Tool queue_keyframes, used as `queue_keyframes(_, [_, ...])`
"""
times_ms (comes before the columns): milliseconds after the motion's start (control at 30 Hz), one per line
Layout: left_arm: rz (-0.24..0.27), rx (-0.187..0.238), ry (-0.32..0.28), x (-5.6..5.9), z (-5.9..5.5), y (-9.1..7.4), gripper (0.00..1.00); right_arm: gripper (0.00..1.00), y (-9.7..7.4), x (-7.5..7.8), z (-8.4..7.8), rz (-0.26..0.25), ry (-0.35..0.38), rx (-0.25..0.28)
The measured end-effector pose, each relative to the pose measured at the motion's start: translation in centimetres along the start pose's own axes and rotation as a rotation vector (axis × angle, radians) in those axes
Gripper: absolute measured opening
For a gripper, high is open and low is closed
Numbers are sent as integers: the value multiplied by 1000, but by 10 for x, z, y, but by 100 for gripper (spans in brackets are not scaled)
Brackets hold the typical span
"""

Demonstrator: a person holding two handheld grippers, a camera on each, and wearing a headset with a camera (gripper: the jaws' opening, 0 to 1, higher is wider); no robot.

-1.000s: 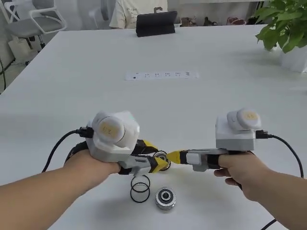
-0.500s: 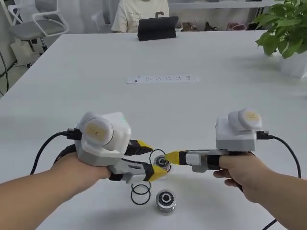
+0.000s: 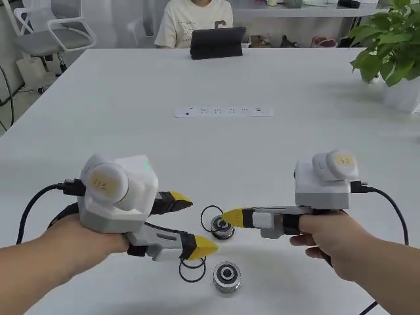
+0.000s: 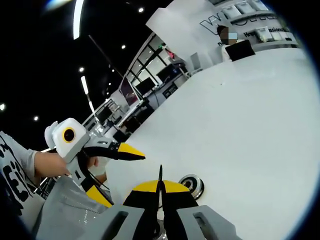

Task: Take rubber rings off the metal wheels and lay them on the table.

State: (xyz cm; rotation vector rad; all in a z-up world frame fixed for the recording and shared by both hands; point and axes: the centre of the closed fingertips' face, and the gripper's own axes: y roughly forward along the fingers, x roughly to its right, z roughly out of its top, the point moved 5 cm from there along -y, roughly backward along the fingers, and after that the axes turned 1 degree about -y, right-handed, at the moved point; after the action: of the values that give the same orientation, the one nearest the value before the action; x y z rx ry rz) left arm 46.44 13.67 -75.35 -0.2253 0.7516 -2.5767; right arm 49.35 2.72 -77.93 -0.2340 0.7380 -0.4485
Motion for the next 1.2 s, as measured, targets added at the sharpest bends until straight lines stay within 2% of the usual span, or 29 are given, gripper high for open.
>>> queue_keyframes(500, [40, 5, -30, -8, -15, -30, 63, 0, 14, -8, -5, 22, -8, -34])
queue_keyframes(700, [50, 7, -39, -10, -18, -37, 67, 0, 21, -11, -9, 33, -12, -57])
queue_keyframes(833, [66, 6, -50, -12, -20, -42, 73, 0, 25, -12, -11, 36, -20, -77])
queue_keyframes(1200, [75, 13, -74, -13, -26, -50, 75, 0, 36, -13, -19, 40, -25, -117])
